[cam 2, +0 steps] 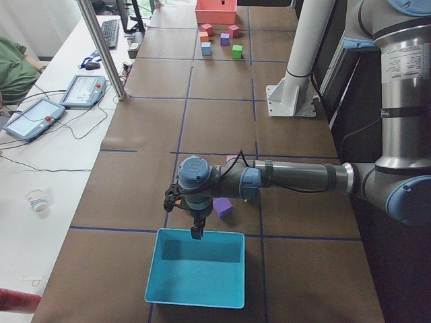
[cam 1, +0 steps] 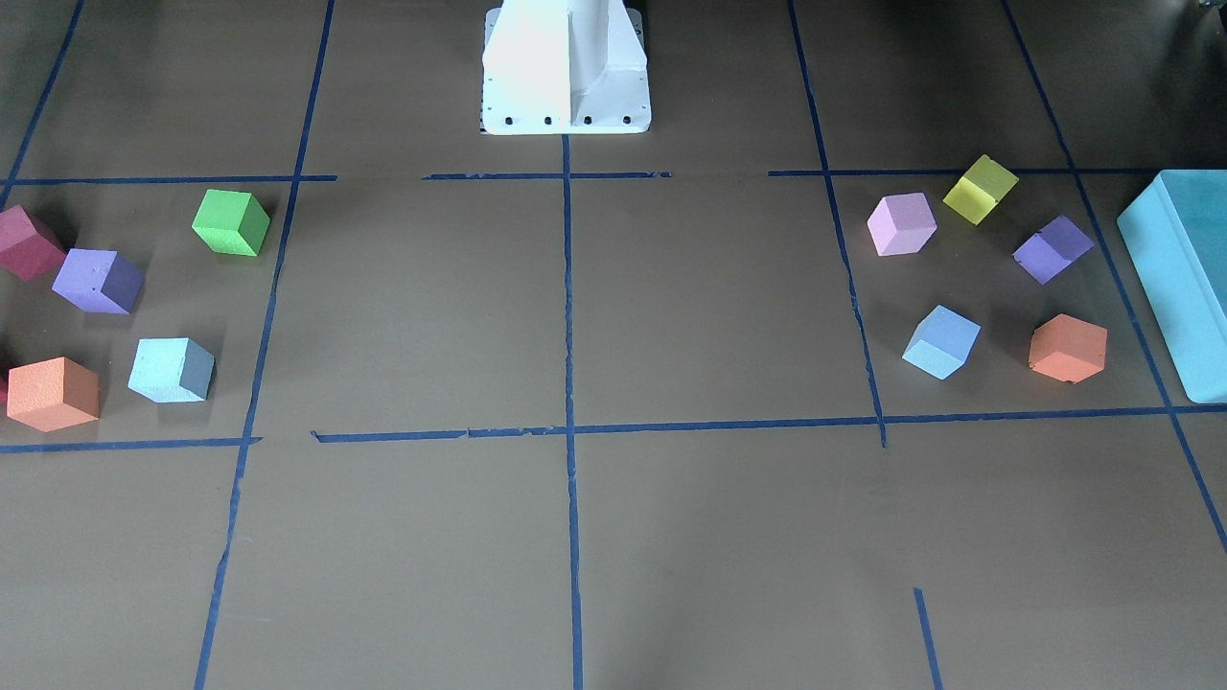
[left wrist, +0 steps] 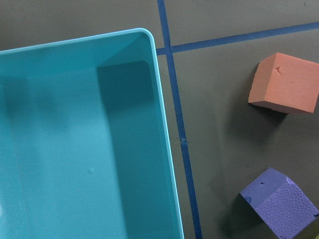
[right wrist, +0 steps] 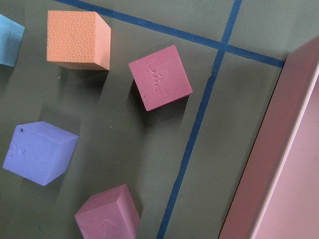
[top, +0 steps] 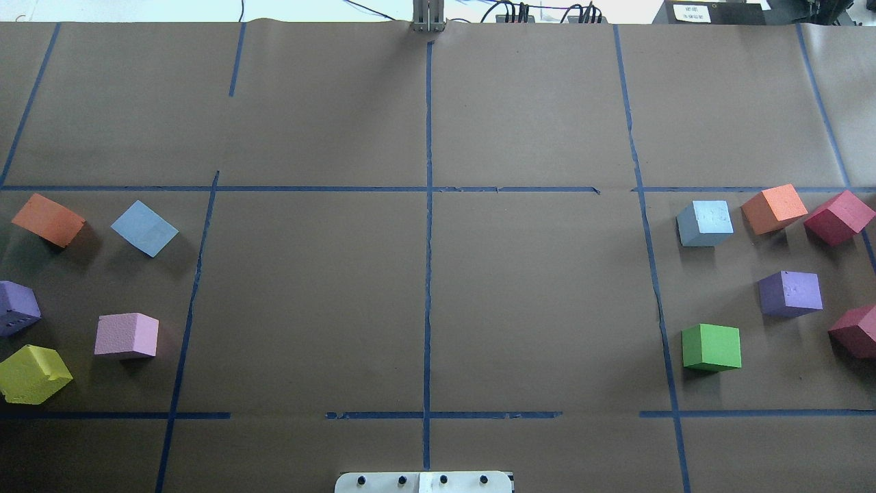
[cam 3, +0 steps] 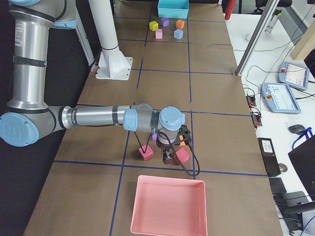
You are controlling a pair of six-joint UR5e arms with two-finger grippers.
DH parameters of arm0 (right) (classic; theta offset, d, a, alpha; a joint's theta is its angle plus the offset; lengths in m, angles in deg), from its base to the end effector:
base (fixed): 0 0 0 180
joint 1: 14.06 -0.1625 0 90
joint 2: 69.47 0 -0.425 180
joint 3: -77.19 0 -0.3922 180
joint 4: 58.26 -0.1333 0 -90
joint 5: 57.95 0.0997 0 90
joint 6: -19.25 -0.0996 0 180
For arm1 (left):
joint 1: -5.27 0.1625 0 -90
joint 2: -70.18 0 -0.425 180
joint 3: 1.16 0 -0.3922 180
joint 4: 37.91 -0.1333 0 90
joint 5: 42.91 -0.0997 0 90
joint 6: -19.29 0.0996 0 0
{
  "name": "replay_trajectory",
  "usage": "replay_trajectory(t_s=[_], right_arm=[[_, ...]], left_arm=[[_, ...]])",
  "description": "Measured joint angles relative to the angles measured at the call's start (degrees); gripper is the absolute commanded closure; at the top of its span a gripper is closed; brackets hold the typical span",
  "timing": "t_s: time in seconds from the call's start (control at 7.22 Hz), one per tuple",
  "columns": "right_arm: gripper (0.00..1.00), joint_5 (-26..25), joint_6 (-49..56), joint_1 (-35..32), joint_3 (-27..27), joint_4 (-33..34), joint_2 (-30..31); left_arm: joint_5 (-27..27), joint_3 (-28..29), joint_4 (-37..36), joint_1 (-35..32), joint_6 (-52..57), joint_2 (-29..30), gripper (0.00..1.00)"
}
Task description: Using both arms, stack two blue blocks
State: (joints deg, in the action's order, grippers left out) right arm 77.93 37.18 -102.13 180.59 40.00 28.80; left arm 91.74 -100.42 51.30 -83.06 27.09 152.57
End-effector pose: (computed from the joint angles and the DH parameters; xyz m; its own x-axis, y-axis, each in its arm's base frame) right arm 0.0474 -0.4271 0.6227 0.6529 -0.2923 0.6988 0.2466 0.9543 0.1687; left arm -0.0506 -0.4382 0.6418 0.7003 0.1666 -0.6942 -0.1253 0.9860 0.1102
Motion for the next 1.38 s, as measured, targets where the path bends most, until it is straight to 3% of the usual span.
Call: replay_trajectory(t_s=[0.55,0.97,1.38], right_arm=[[0.0,1.35,-2.86,0.63,0.67,-0.1,-1.9],[0.0,1.91,-21.82,9.75,1.37,-1.18,-11.85],[0.0,-5.31,-44.53,21.53,-0.29,-15.42,-14.99]], left_arm=[[-0.08,-0.31,0.34,0.0,0.01,-0.52,0.0],[0.27,-0.45,0.35,0.0,0.02,-0.55,0.0],[0.43,-0.49,0.35,0.0,0.01,-0.56,0.0]])
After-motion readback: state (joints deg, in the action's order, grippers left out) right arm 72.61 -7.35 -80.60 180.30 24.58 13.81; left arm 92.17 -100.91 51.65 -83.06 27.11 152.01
